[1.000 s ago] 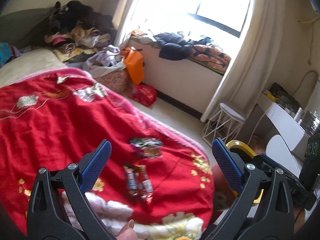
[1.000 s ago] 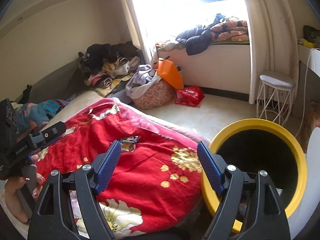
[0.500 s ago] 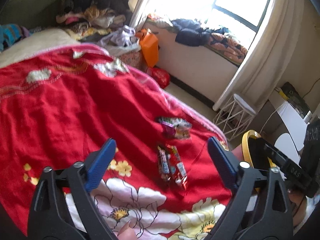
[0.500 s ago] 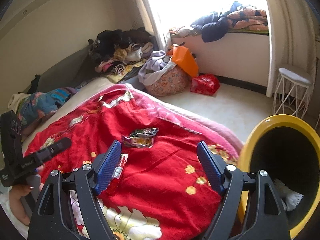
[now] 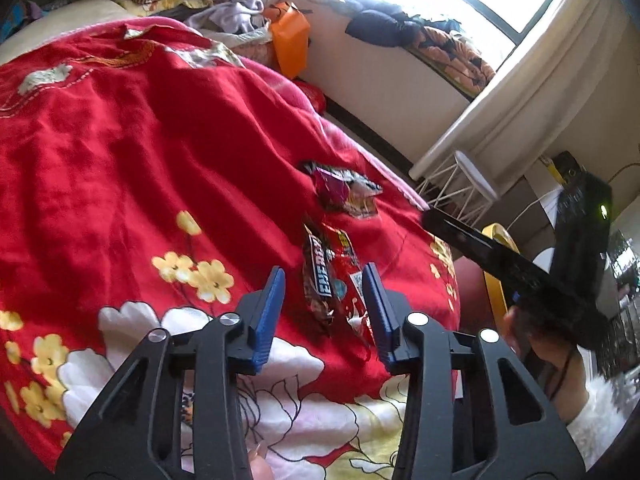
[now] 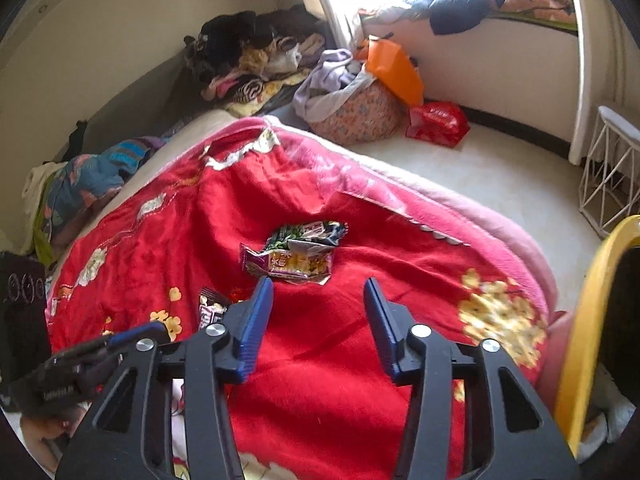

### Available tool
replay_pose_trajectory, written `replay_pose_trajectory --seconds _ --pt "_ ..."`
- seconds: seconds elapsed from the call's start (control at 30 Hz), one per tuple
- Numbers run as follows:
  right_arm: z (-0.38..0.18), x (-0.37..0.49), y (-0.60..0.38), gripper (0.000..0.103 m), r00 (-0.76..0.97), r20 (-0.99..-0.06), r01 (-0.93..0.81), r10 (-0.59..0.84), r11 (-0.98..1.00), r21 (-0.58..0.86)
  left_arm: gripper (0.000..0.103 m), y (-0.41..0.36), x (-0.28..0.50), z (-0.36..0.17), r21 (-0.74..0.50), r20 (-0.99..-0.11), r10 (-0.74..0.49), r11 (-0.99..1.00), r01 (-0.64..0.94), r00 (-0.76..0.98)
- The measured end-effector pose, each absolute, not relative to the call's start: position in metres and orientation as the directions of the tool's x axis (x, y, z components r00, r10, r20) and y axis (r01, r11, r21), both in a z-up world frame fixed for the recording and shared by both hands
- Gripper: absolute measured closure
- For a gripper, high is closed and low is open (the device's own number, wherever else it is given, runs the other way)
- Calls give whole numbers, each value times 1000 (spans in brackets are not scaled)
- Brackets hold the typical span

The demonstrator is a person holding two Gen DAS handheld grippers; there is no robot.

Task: Collect trash
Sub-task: 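Grasp the Energy bar wrapper with the left tool while the right tool grasps a snack wrapper, then lift the Energy bar wrapper with the left tool while the right tool lifts its wrapper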

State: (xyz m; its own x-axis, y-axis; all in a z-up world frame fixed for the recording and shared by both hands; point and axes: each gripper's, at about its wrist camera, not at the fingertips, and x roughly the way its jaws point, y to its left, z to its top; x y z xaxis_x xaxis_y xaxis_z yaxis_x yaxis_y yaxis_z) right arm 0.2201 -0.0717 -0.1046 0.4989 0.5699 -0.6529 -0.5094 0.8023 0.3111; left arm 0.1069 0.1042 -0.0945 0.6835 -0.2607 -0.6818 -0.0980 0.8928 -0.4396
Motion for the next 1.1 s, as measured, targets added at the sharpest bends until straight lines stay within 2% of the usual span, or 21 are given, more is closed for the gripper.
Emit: replay_pose_trajectory --seconds 0.17,0.4,0.5,0.57,0.67,0.73,1.1 --pt "-119 237 -59 69 472 -679 -500 562 805 319 74 101 111 -105 -440 -697 -269 893 -100 665" --pt "-140 262 -47 69 416 -702 -475 578 796 375 75 101 117 -119 -439 -720 -274 891 -113 638" --pt "-146 264 -43 79 392 -707 -480 589 786 389 75 99 118 -123 -435 -728 -274 893 -115 629" --pt "-147 261 -43 90 390 -702 -488 596 780 391 76 99 119 -124 -433 -731 -272 894 -117 626" --pt "-143 253 -51 93 400 -681 -487 613 772 408 81 99 120 -123 -434 -731 -273 893 -117 626" --pt "-140 248 -57 93 413 -668 -478 620 771 420 90 99 121 -124 -439 -729 -280 891 -114 624" --pt "-120 208 -106 96 531 -617 -404 581 813 419 91 93 112 -100 -438 -675 -287 897 -57 680"
